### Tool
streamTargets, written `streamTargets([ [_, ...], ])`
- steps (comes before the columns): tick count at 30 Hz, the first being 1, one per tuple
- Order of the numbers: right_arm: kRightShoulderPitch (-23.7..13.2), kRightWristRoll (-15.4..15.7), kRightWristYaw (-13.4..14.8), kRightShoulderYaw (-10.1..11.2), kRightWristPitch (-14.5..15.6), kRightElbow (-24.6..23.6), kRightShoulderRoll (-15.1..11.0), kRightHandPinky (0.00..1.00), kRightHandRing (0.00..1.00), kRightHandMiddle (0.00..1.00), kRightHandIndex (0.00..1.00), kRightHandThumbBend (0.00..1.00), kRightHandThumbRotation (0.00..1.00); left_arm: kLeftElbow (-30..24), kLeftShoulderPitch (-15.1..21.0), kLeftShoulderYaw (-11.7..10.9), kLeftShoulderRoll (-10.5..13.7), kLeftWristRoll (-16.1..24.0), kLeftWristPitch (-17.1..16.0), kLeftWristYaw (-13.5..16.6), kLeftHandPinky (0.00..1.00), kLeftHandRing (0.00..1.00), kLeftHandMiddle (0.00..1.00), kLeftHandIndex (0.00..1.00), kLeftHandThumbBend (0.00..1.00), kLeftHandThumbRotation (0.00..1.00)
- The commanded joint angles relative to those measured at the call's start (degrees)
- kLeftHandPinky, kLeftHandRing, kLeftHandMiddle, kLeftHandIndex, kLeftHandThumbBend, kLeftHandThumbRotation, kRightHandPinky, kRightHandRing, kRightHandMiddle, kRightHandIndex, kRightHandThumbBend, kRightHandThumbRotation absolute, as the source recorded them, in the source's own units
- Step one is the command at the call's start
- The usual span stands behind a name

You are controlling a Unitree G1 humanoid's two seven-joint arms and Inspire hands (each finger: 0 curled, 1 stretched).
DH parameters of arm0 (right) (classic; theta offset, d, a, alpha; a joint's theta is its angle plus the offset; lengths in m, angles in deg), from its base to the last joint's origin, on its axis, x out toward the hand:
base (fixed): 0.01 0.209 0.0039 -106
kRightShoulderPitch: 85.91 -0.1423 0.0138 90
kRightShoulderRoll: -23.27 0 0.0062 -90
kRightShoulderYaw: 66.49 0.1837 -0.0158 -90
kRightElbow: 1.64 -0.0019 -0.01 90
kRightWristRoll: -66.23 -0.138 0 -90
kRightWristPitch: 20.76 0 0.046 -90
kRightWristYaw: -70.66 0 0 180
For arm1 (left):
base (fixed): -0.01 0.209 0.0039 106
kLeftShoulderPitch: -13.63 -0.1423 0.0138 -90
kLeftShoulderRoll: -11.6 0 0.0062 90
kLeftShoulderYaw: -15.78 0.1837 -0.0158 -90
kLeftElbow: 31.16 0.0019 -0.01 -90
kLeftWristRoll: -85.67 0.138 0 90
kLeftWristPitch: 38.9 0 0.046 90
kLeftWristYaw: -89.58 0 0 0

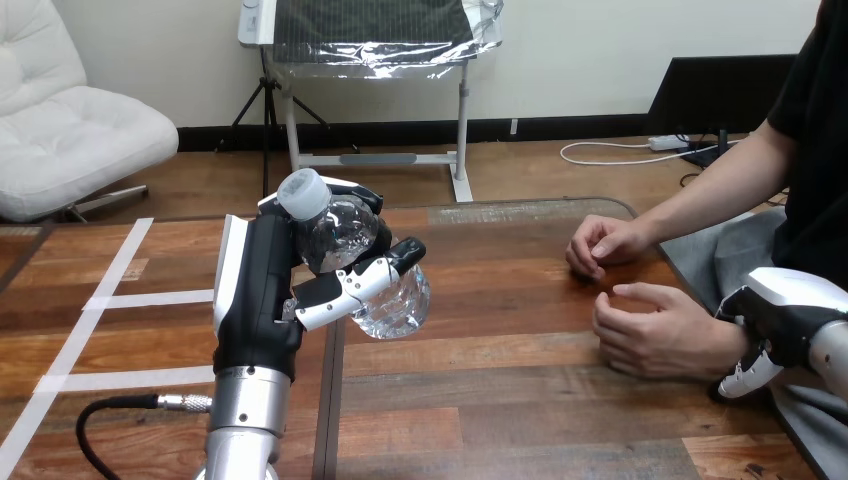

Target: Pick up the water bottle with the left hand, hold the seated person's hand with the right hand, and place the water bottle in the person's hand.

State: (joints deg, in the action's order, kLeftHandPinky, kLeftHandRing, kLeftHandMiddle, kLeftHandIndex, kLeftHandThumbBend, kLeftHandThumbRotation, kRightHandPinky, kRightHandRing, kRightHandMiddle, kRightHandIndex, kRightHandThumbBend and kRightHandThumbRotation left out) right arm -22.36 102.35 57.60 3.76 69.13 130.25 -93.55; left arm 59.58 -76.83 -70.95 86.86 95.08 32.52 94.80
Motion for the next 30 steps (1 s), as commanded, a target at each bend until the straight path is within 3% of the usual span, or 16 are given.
streamTargets([
  [1,0.63,-0.45,-0.25,0.59,0.42,-2.77,0.42,0.27,0.39,0.48,0.44,0.67,0.0,-2.19,3.84,-0.47,0.04,0.28,-0.63,0.45,0.37,0.41,0.46,0.49,0.62,0.0],
  [7,0.7,-0.54,-1.17,0.89,1.76,-4.52,-0.03,0.26,0.37,0.47,0.44,0.66,0.0,-2.04,4.07,-0.41,0.01,0.45,-0.48,0.44,0.37,0.41,0.46,0.49,0.62,0.0],
  [17,0.39,-1.05,-1.16,1.56,1.22,-4.88,-0.49,0.3,0.4,0.5,0.5,0.66,0.0,-1.47,4.54,-0.26,-0.04,0.54,-0.64,0.44,0.37,0.41,0.46,0.49,0.62,0.0],
  [30,0.8,-0.84,-1.61,2.41,1.47,-7.12,-0.98,0.33,0.42,0.51,0.49,0.67,0.0,-1.42,4.84,0.1,-0.04,1.12,-0.01,0.48,0.37,0.41,0.46,0.49,0.62,0.0],
])
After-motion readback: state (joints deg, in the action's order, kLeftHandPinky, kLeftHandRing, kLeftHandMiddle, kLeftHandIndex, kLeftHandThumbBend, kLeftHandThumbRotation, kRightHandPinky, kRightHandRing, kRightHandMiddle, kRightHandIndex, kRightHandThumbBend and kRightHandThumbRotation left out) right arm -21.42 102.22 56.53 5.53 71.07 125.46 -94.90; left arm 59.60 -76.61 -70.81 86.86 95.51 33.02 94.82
